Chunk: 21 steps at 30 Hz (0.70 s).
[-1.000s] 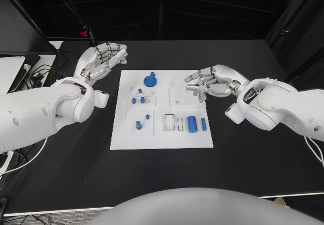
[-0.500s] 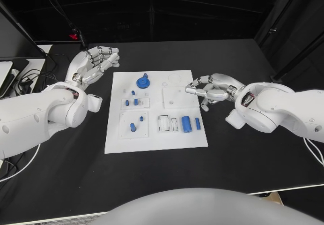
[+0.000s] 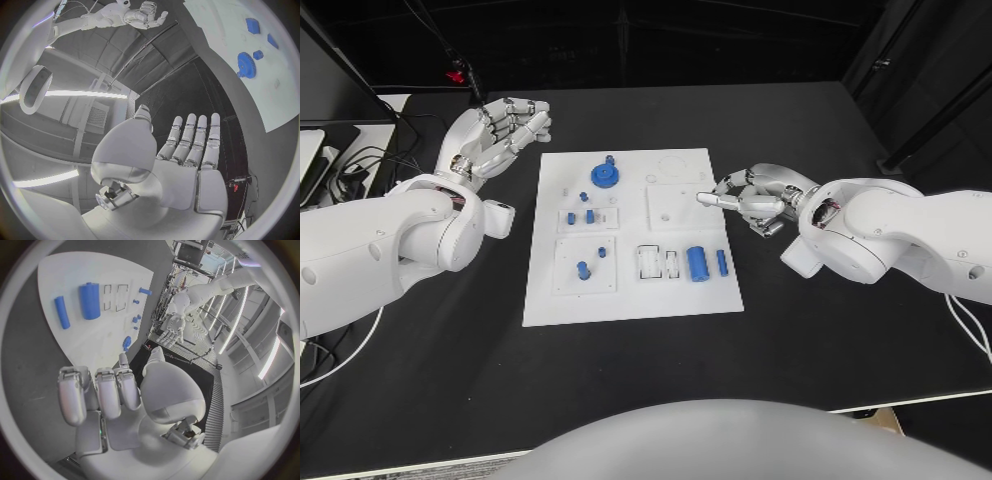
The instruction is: Assemble the parts on the task board
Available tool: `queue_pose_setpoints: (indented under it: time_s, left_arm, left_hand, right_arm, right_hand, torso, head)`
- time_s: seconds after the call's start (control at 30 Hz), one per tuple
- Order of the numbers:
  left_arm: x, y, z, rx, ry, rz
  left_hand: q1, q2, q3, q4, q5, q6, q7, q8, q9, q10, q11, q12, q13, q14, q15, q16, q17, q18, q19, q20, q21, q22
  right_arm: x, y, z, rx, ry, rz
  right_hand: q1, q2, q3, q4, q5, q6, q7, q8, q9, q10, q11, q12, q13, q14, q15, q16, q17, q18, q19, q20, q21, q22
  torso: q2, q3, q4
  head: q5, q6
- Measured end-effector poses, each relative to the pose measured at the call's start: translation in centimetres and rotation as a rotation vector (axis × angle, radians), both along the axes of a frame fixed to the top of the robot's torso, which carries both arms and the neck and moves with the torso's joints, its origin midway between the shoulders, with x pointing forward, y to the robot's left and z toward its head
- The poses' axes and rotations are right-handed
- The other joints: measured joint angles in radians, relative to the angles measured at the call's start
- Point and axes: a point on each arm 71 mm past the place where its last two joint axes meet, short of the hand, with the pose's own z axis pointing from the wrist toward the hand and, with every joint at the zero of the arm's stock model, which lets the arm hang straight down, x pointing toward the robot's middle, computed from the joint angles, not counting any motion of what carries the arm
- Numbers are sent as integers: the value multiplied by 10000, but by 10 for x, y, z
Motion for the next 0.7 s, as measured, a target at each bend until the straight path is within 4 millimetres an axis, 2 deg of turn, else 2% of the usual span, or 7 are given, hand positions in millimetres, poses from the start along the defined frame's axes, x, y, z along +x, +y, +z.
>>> queue_pose_setpoints:
  time_s: [0.03, 0.13, 0.27, 0.43, 0.7]
  left_arm:
    - [0, 0, 0, 2, 0, 4]
    - [0, 0, 0, 4, 4, 9]
    - [0, 0, -1, 5, 13, 10]
    - [0, 1, -2, 9, 29, 21]
    - [0, 1, -3, 9, 58, 18]
  left_hand:
    - [0, 0, 0, 0, 0, 0, 0, 0, 0, 0, 0, 0, 0, 0, 0, 0, 0, 0, 0, 0, 0, 0]
    - [0, 0, 0, 0, 0, 0, 0, 0, 0, 0, 0, 0, 0, 0, 0, 0, 0, 0, 0, 0, 0, 0]
    - [0, 0, 0, 0, 0, 0, 0, 39, 0, 0, 0, 0, 0, 0, 0, 0, -15, 0, 0, 0, 0, 0]
    - [0, 0, 0, 0, 14, -4, 4, 39, 0, 0, 0, 0, 1, 0, 0, 0, -15, 0, 0, 0, 0, -1]
    - [0, 0, 0, 0, 38, -74, 1, 38, 0, 0, 0, 0, 1, 0, 0, 0, -14, 0, 0, 0, 0, -9]
  right_arm:
    - [-1, 1, -1, -179, 186, 2]
    - [-5, 4, -3, -759, 481, 120]
    - [-9, 12, -5, -1812, 570, 453]
    - [-9, 19, -8, -3043, 615, 792]
    - [-7, 28, -12, -4172, 687, 1091]
  right_hand:
    - [-26, -27, -3, -3, 170, 352, 24, 105, 43, 0, 0, 0, 0, 0, 0, 0, 0, 0, 0, 0, 0, -1]
    - [-190, -191, -80, -3, 507, 1041, 133, 167, 61, 0, 0, 0, 0, 0, 0, 0, -1, 1, -34, 34, 0, -1]
    - [-556, -376, -146, 8, 678, 1601, 198, 135, 75, 0, 0, 0, -1, -23, -30, 0, -1, 1, -35, 34, 0, -1]
    - [-577, -397, -37, -13, 1206, 1691, 199, -168, 18, 0, 0, 0, -1, 0, -78, 0, -2, 3, -34, 35, 0, -2]
    - [-577, -397, -10, -40, 1253, 1728, 164, -214, 11, -1, -1, 0, -1, 0, -78, 0, -3, 3, -34, 34, 0, -3]
  torso:
    - [0, 2, 0]
    - [0, 10, 0]
    - [0, 17, -15]
    - [-2, 16, -26]
    - [-6, 17, -26]
  head:
    - [1, -1]
    - [17, -3]
    - [18, -4]
    - [-27, -4]
    - [-13, -5]
